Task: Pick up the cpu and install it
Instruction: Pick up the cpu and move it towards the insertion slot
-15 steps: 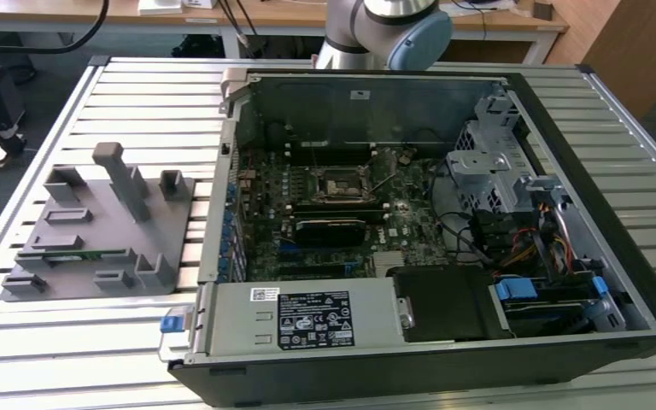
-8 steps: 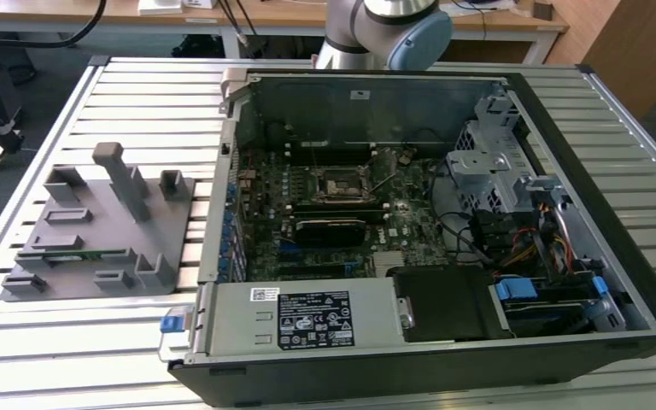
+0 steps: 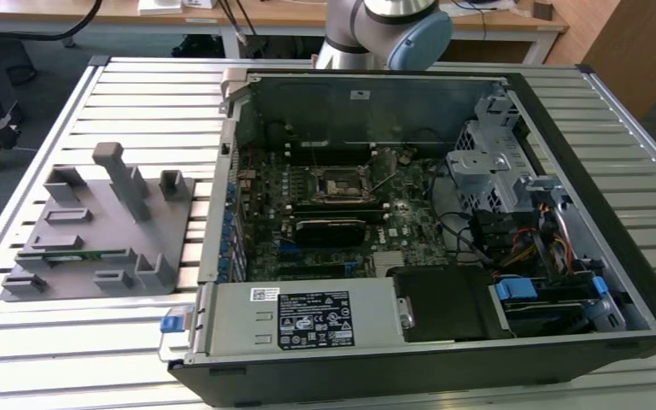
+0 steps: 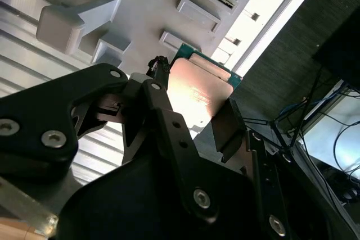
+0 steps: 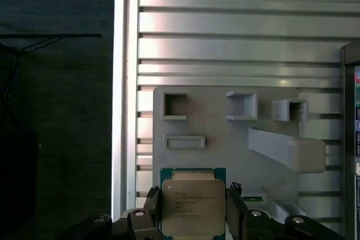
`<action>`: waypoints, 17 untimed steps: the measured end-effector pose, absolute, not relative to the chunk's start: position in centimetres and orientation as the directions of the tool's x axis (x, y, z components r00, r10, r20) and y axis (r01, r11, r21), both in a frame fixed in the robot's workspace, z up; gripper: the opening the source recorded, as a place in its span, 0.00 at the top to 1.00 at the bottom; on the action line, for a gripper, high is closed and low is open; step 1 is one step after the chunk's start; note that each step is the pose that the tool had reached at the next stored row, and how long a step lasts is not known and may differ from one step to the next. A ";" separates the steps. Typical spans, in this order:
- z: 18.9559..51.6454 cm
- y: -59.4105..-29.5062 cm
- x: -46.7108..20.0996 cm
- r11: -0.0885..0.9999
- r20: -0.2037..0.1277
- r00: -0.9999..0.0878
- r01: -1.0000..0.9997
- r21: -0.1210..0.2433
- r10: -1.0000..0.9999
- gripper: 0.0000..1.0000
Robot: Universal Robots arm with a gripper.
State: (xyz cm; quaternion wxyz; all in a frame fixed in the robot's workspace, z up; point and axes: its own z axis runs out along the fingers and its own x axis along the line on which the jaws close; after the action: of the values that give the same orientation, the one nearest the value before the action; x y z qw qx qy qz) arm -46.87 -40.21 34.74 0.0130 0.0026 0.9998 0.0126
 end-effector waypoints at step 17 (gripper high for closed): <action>36.5 -40.1 -46.9 1.000 -0.026 -1.000 0.005 0.025 0.006 0.45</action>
State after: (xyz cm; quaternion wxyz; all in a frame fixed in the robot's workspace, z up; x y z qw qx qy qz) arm -46.87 -40.15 36.50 0.0132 0.0026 0.9998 0.0126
